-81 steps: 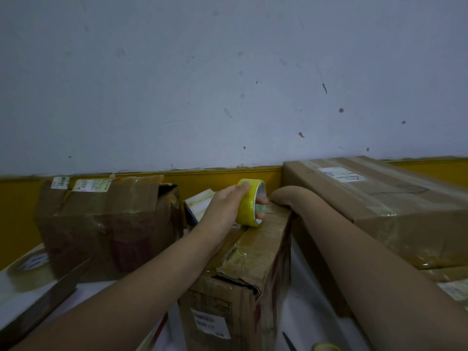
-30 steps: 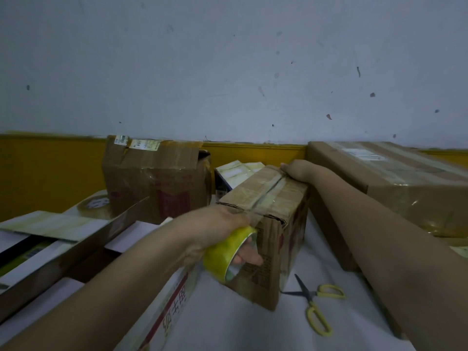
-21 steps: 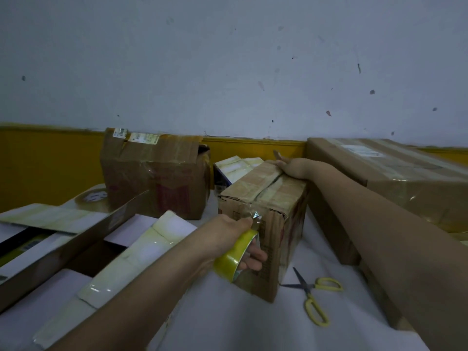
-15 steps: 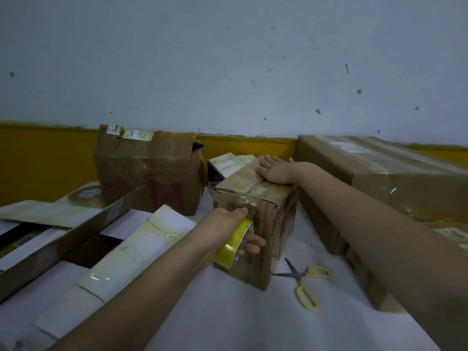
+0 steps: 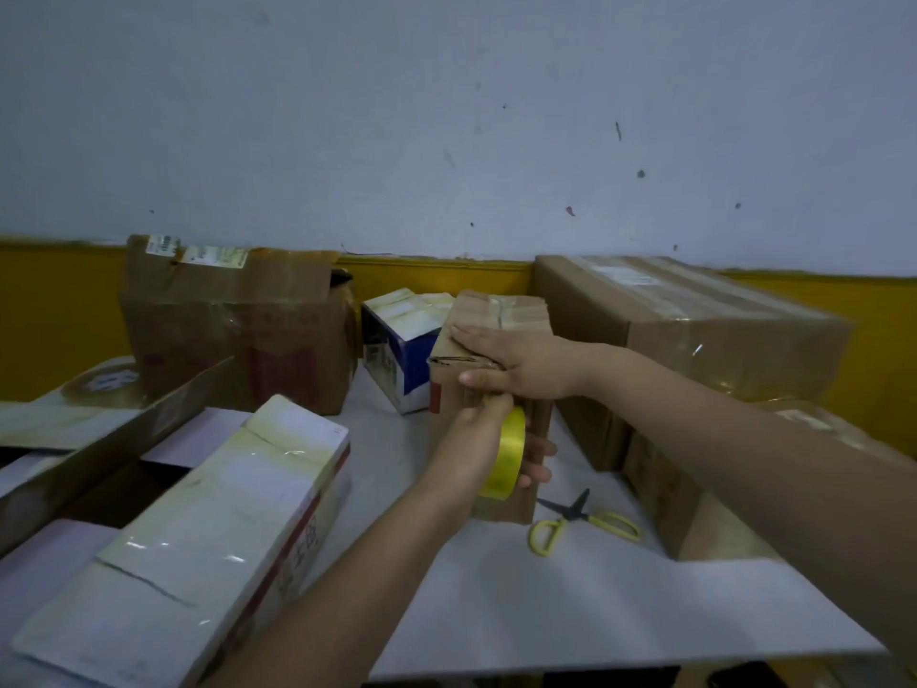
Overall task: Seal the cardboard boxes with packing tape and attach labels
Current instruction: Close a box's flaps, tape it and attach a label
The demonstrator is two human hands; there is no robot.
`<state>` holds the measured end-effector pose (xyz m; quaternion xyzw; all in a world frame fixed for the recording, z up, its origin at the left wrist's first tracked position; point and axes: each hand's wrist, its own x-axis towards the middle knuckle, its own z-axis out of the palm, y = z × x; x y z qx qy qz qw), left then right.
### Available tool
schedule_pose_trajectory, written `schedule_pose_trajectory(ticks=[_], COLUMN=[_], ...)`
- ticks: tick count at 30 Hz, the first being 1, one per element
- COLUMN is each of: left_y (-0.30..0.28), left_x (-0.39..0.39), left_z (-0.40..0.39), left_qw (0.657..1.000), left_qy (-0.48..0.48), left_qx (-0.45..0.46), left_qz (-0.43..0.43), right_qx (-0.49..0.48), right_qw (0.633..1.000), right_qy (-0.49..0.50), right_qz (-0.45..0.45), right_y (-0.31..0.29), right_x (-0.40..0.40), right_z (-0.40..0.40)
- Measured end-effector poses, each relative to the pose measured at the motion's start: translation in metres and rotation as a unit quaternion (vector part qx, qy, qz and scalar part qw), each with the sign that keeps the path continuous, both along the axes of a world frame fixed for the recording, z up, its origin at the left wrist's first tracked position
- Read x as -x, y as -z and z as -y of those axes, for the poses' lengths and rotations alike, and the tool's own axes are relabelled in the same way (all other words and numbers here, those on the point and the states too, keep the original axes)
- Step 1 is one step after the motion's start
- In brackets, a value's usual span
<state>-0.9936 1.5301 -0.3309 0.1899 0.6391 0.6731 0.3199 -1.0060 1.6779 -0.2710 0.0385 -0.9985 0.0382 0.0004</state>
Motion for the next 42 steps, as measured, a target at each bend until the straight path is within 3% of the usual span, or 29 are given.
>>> schedule_pose_trajectory(ticks=[3, 10, 13, 16, 17, 18, 20, 23, 31, 37, 42], left_y=[0.011, 0.035, 0.040, 0.048, 0.049, 0.051, 0.052, 0.052, 0.057, 0.059, 0.059], left_x=[0.003, -0.005, -0.008, -0.012, -0.014, -0.014, -0.013, -0.015, -0.014, -0.014, -0.016], left_z=[0.000, -0.008, -0.006, -0.001, 0.000, -0.001, -0.003, -0.006, -0.003, -0.002, 0.001], left_qw=[1.000, 0.998, 0.992, 0.980, 0.980, 0.981, 0.984, 0.984, 0.982, 0.983, 0.981], left_qy=[0.019, -0.034, -0.123, -0.163, -0.152, -0.136, -0.103, -0.075, -0.067, -0.061, -0.060], left_qx=[-0.008, -0.016, -0.039, -0.095, -0.108, -0.118, -0.129, -0.134, -0.147, -0.140, -0.136], left_qz=[-0.011, 0.055, 0.008, -0.059, -0.070, -0.075, -0.074, -0.087, -0.096, -0.105, -0.123], right_qx=[-0.021, -0.055, -0.098, -0.003, 0.037, 0.069, 0.089, 0.088, 0.116, 0.033, 0.049], right_qw=[0.999, 0.994, 0.971, 0.891, 0.869, 0.866, 0.890, 0.911, 0.904, 0.919, 0.900], right_qy=[-0.022, -0.044, -0.031, 0.070, 0.136, 0.210, 0.338, 0.393, 0.411, 0.389, 0.430], right_qz=[-0.023, -0.082, -0.217, -0.448, -0.474, -0.449, -0.293, -0.090, 0.033, 0.050, 0.045], right_y=[0.004, 0.013, 0.025, 0.061, 0.078, 0.096, 0.134, 0.170, 0.156, 0.148, 0.147], right_x=[0.004, 0.001, -0.016, -0.062, -0.081, -0.097, -0.113, -0.116, -0.109, -0.112, -0.122], right_z=[-0.003, -0.003, 0.000, 0.000, 0.001, 0.000, -0.006, -0.009, -0.011, 0.000, 0.000])
